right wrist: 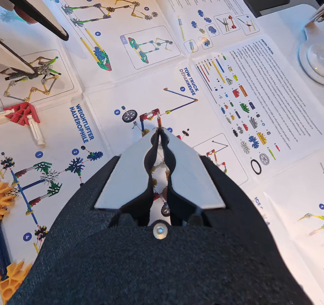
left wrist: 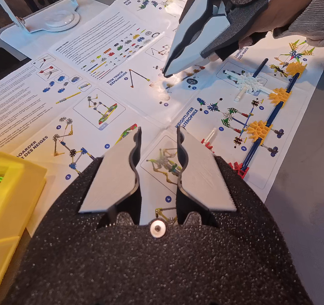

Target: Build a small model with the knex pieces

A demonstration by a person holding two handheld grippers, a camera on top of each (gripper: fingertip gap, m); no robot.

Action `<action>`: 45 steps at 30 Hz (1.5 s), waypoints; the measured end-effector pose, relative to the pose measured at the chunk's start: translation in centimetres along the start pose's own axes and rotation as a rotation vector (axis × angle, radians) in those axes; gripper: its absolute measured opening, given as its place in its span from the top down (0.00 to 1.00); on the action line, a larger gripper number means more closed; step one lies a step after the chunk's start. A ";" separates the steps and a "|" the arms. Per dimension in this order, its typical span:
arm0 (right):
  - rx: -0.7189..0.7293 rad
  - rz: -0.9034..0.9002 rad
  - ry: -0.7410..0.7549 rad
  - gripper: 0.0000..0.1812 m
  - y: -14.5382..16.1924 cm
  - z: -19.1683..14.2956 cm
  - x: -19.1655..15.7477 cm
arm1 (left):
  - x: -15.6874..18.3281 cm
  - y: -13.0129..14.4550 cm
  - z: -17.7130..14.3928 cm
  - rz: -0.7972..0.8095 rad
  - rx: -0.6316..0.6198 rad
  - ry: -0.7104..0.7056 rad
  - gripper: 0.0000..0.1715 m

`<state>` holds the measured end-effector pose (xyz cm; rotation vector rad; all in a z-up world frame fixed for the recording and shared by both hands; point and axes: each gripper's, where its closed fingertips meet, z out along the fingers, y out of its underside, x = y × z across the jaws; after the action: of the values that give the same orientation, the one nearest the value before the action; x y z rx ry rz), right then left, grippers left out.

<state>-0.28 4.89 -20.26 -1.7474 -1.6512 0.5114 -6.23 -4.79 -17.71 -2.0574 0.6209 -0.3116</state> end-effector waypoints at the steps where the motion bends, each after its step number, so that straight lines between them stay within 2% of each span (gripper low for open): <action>1: 0.003 0.005 0.002 1.00 0.1 0.0 0.0 | -0.1 0.0 0.0 -0.008 0.001 0.001 0.78; 8: -0.038 0.011 -0.005 1.00 0.5 0.1 0.2 | -0.5 0.4 0.1 -0.053 -0.015 0.004 0.78; 20: -0.028 -0.016 0.012 1.00 0.5 0.3 0.0 | -1.4 0.5 0.0 -0.161 -0.002 0.040 0.77; 30: -0.029 -0.076 0.041 1.00 0.5 0.3 -0.2 | -1.3 0.6 0.1 -0.141 -0.010 0.033 0.77; 45: 0.009 -0.048 0.035 1.00 0.2 0.2 0.0 | -1.2 0.6 0.1 -0.147 -0.011 0.038 0.76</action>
<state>-0.31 4.90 -20.54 -1.6967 -1.6593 0.4632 -7.42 -4.35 -18.24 -2.1160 0.4958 -0.4339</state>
